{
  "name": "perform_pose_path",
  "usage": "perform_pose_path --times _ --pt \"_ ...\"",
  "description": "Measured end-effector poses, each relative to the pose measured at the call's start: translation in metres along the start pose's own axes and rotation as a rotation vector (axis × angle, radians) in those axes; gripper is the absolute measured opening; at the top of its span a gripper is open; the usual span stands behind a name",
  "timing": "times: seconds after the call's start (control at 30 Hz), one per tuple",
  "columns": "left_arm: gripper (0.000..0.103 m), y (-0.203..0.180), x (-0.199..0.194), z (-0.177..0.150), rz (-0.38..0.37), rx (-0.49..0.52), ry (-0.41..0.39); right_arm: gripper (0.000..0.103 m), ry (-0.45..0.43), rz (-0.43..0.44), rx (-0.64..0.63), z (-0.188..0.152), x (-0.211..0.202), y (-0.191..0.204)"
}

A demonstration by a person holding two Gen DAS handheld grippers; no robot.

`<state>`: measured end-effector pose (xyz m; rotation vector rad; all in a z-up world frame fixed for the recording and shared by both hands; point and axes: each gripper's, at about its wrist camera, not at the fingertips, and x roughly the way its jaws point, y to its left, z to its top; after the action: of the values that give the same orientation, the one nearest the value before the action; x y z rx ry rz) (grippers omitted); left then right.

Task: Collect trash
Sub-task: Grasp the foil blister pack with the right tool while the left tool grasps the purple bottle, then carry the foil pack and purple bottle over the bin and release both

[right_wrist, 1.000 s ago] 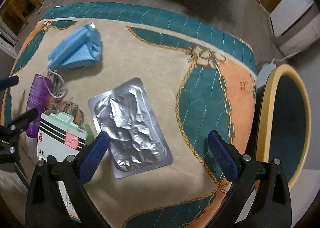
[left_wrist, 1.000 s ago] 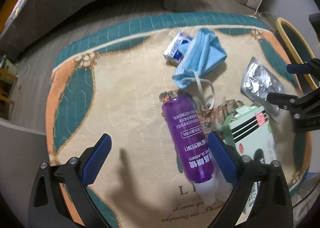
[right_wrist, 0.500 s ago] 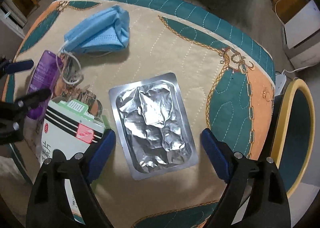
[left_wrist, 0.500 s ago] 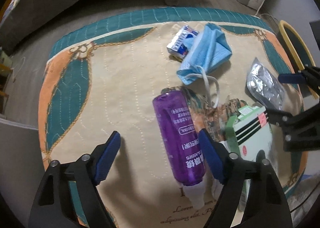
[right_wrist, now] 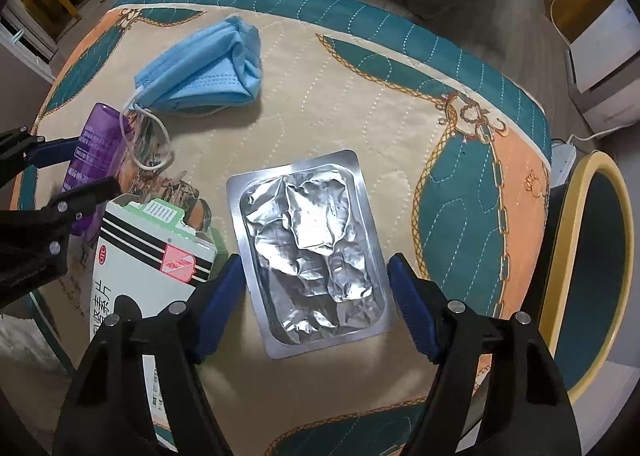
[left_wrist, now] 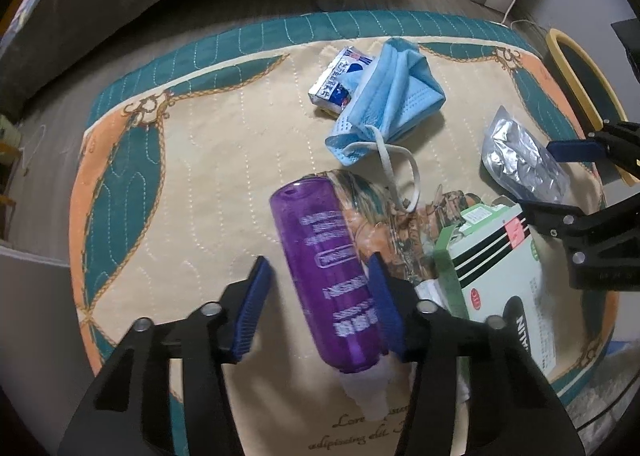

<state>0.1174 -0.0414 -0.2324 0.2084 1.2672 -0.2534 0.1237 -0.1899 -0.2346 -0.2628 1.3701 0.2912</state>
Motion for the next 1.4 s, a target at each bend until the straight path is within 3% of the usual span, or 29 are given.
perform_pose_path --times 0.07,0.23,0.57,1.07,1.4 --pt "0.039 -0.003 -0.003 0.000 -0.002 0.001 -0.002 0.072 -0.002 -0.005 0.002 -0.002 -0.003 -0.003" --pt "0.037 -0.003 -0.015 -0.001 -0.001 -0.003 -0.037 0.072 -0.021 -0.013 0.021 -0.003 -0.009 -0.009" --pt "0.035 -0.004 -0.071 -0.004 0.018 -0.024 -0.216 0.072 -0.149 -0.053 0.112 -0.006 -0.054 -0.027" --pt "0.033 -0.010 -0.110 -0.006 0.047 -0.072 -0.298 0.072 -0.330 -0.100 0.178 -0.027 -0.126 -0.065" --pt "0.033 -0.030 -0.149 0.004 0.058 -0.078 -0.389 0.072 -0.355 -0.127 0.235 -0.042 -0.136 -0.093"
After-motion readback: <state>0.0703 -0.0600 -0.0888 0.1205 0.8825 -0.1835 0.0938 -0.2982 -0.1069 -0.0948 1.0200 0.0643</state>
